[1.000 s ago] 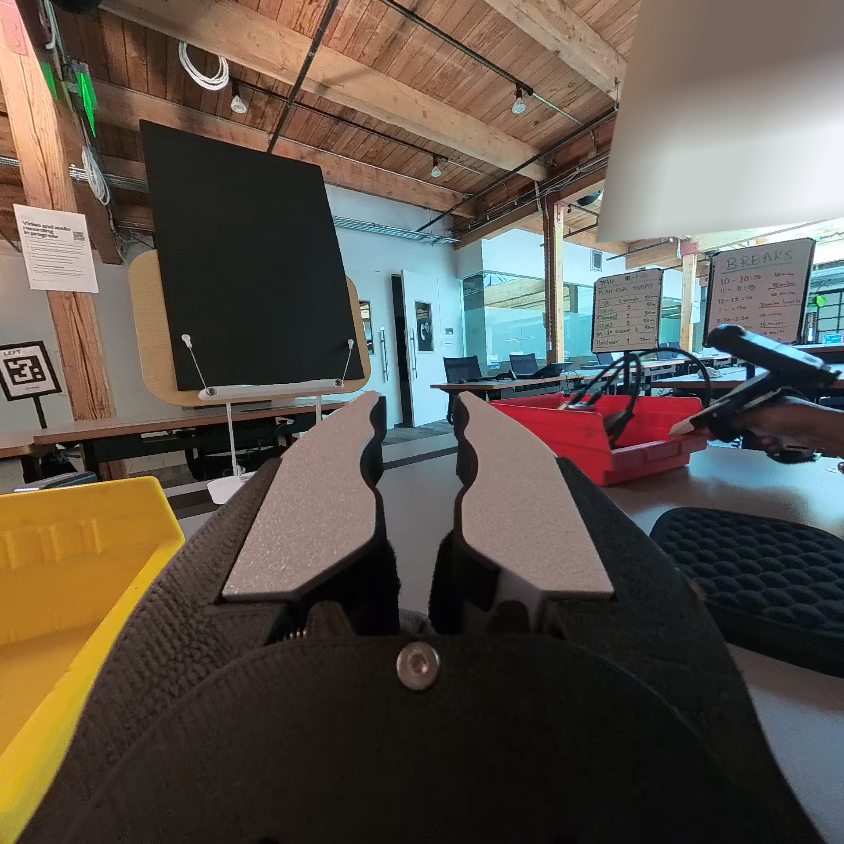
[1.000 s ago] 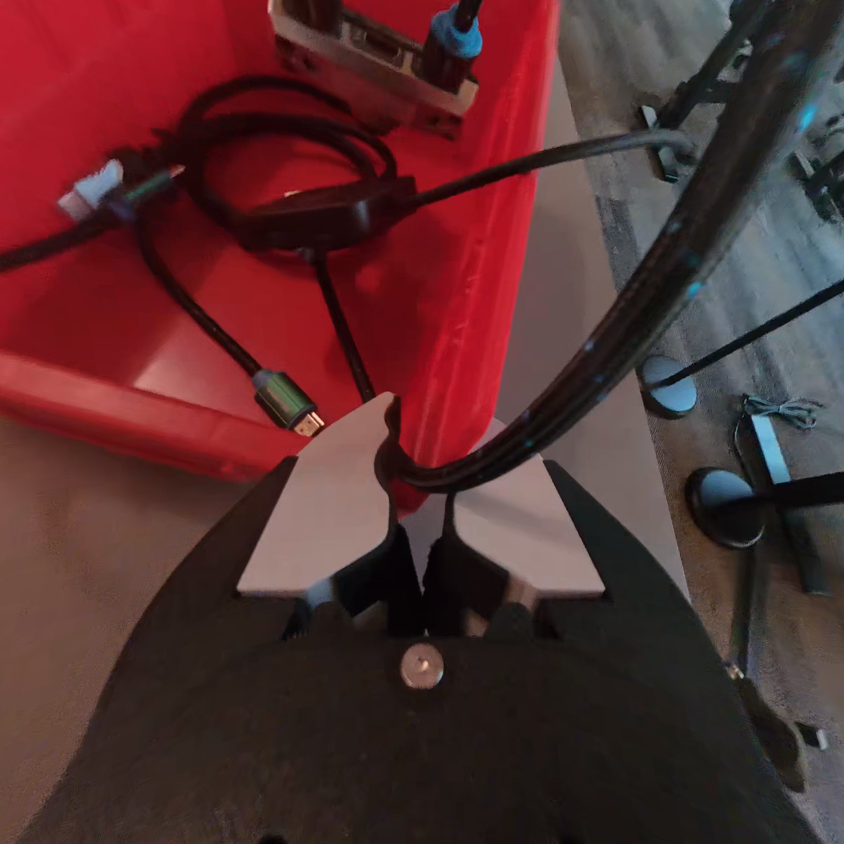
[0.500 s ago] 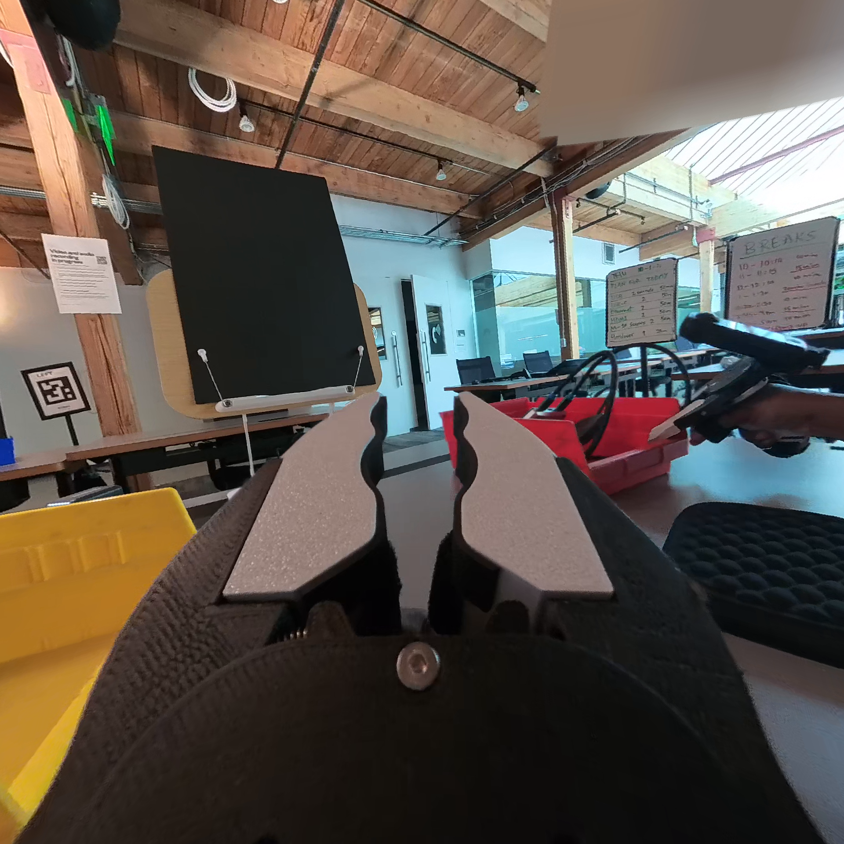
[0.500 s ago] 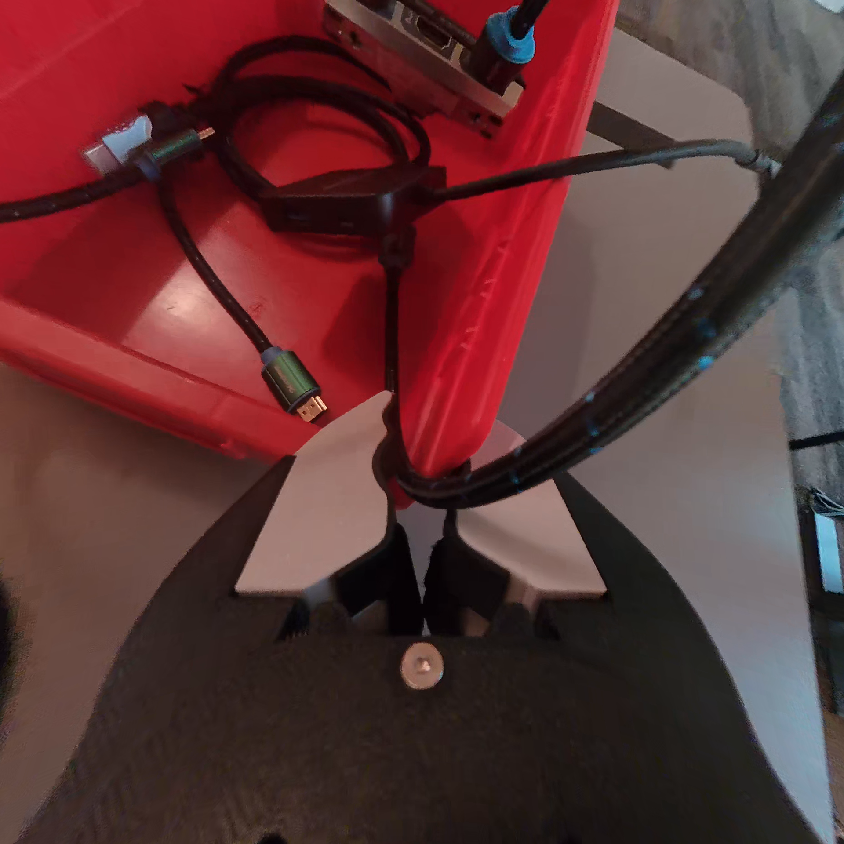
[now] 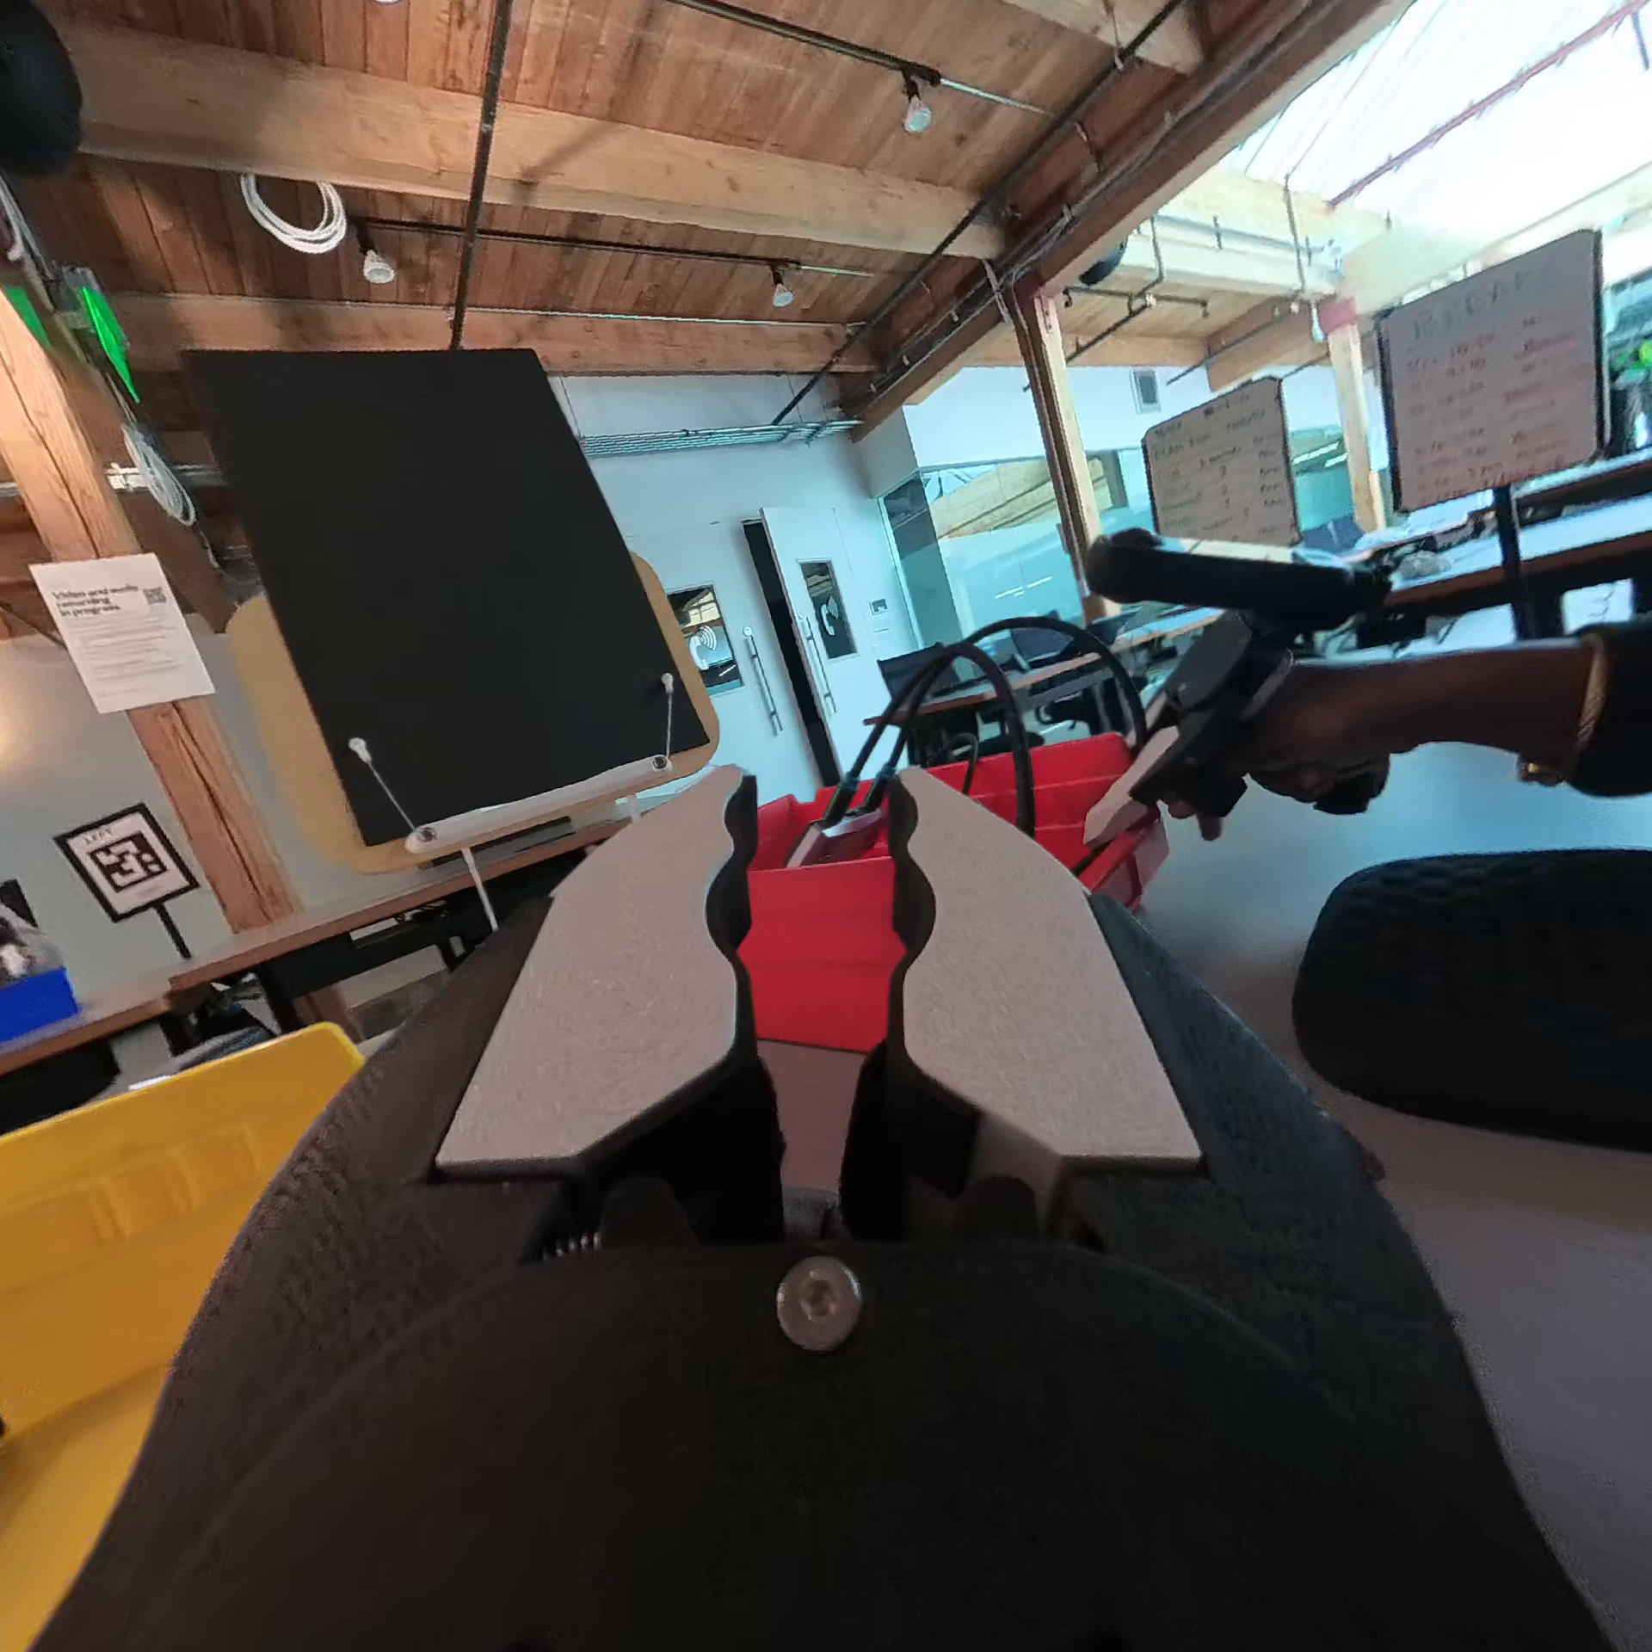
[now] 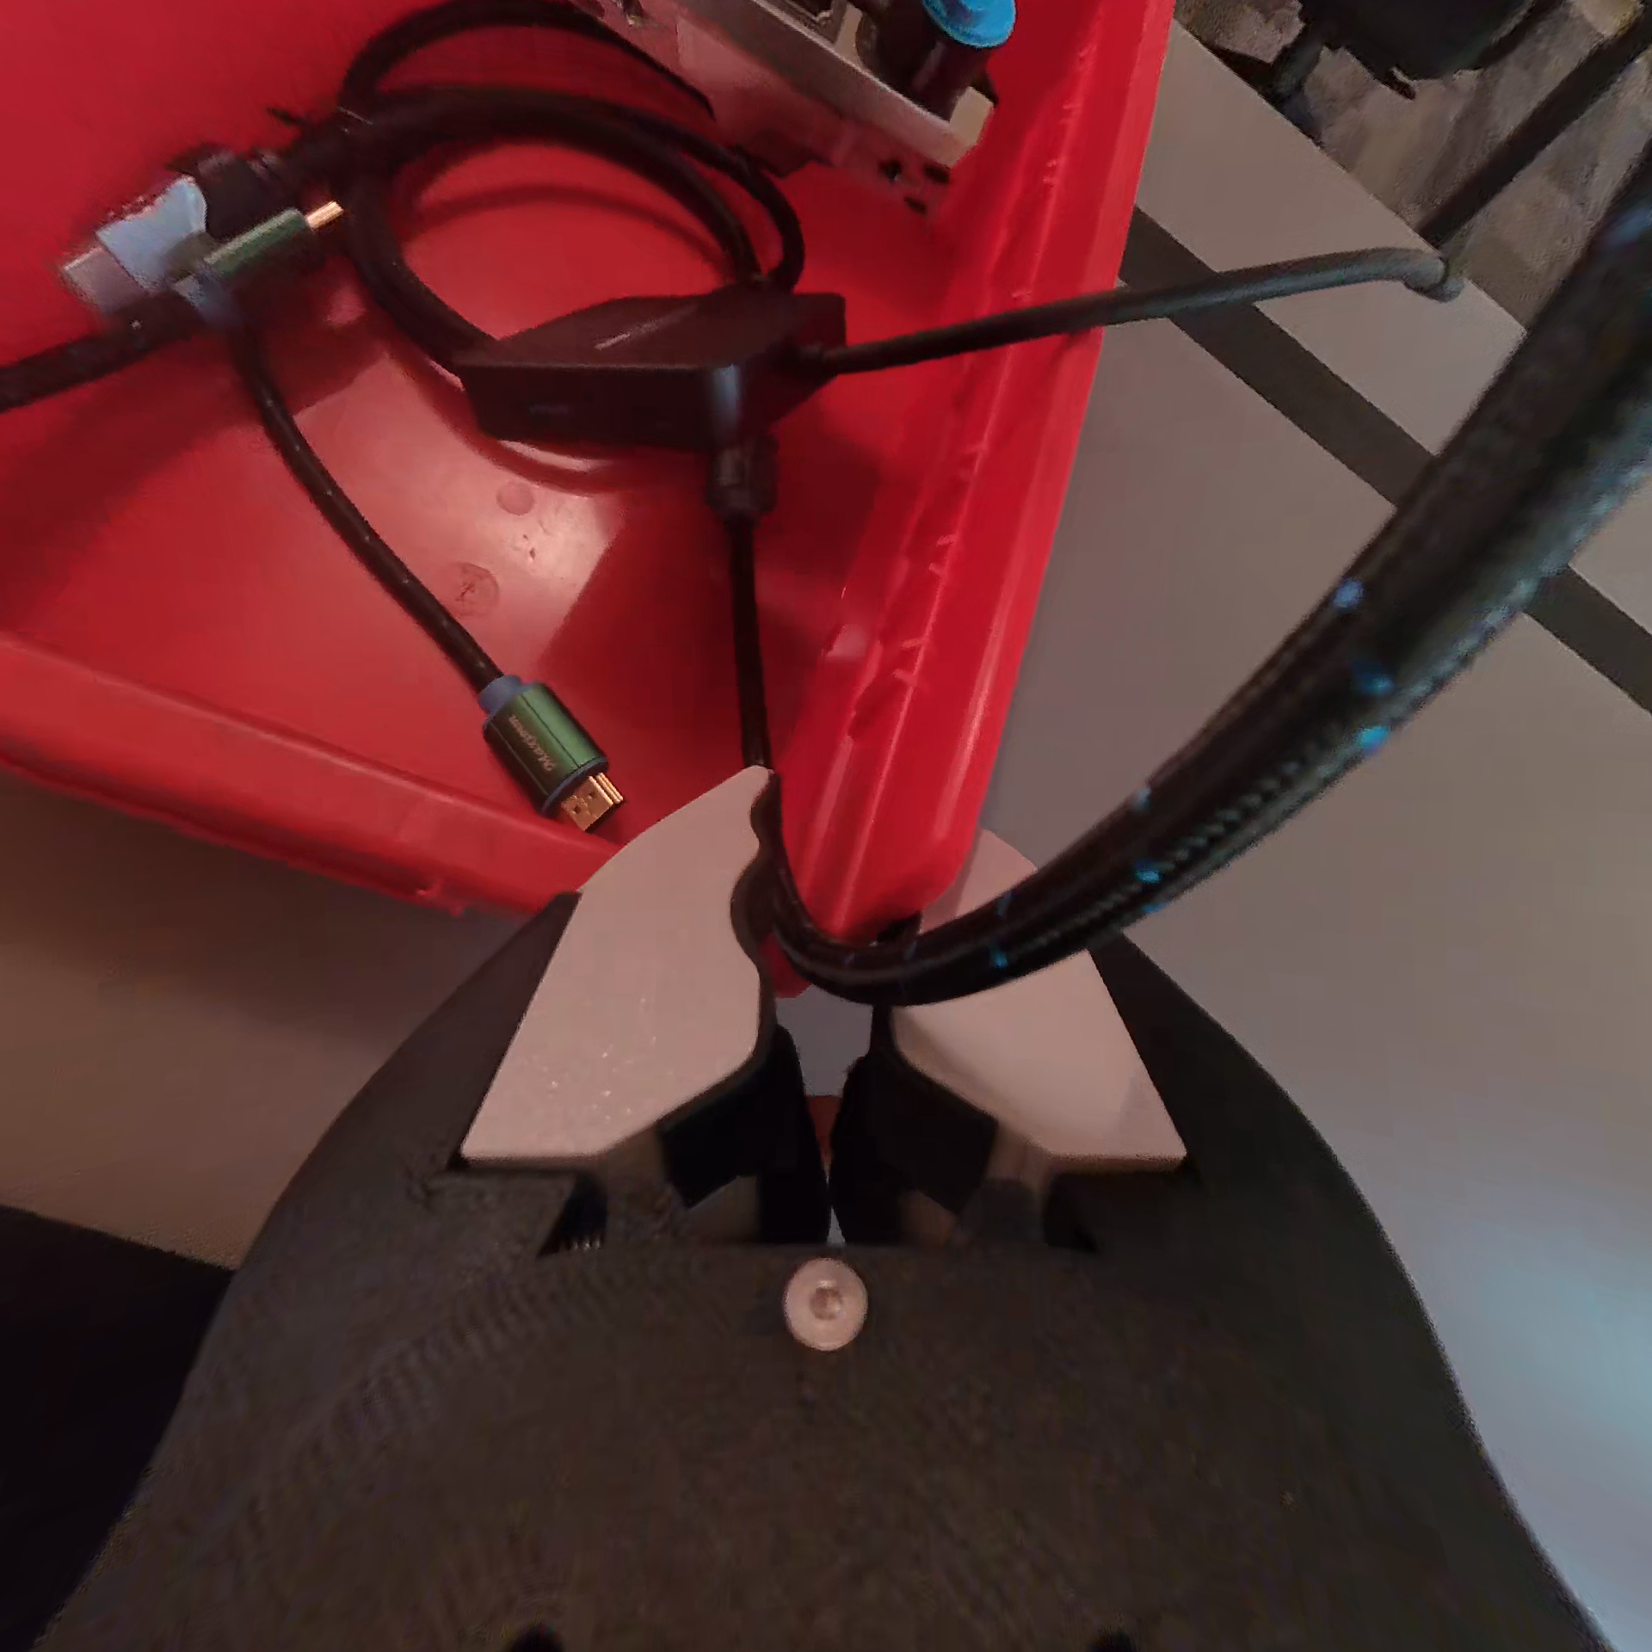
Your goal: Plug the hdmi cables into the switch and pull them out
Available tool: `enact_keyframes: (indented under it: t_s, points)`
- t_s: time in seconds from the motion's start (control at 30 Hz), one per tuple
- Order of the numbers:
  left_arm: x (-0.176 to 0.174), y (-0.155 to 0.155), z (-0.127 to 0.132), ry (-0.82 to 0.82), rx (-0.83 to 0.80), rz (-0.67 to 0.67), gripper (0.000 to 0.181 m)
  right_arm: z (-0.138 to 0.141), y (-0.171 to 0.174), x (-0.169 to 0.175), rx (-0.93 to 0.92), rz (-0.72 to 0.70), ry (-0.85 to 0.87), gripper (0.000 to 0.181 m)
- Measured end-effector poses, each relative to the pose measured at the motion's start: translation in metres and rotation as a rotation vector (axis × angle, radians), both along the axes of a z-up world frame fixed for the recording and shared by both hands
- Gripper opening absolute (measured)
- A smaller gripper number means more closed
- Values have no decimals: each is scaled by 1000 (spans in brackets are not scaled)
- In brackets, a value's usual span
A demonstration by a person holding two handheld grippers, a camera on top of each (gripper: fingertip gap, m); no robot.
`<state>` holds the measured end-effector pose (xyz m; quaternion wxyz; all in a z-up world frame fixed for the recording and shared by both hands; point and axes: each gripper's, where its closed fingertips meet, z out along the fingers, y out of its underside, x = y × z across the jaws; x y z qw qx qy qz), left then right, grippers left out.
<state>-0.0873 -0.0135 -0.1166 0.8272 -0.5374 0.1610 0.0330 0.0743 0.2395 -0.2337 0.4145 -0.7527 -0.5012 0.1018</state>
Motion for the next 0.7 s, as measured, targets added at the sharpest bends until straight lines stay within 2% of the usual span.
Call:
enact_keyframes:
  t_s: [0.07, 0.13, 0.2, 0.27, 0.37, 0.5, 0.57, 0.63, 0.7]
  points:
    - [0, 2, -3, 47, -14, 33, 27, 0, -2, -10, 6, 16, 6, 19]
    - [-11, 6, -6, 80, -54, 130, 27, 0, -6, -16, 7, 26, 7, 19]
    - [-50, 6, -6, 101, -93, 378, 31, 1, -9, -21, 11, 39, 11, 19]
    - [-94, -4, 0, 160, -113, 658, 46, 1, -12, -26, 19, 50, 20, 19]
    - [-140, -14, -4, 262, -225, 922, 64, 1, -15, -35, 20, 66, 19, 19]
    - [-197, -24, -50, 286, -562, 1097, 72, 2, -21, -49, 27, 90, 31, 19]
    - [-222, -42, -54, 286, -610, 1177, 78, 2, -25, -56, 33, 100, 35, 19]
    - [-246, -69, -53, 268, -652, 1252, 70, 2, -29, -62, 35, 110, 36, 19]
    - [-272, -103, -58, 233, -760, 1324, 62, 2, -32, -68, 36, 120, 35, 19]
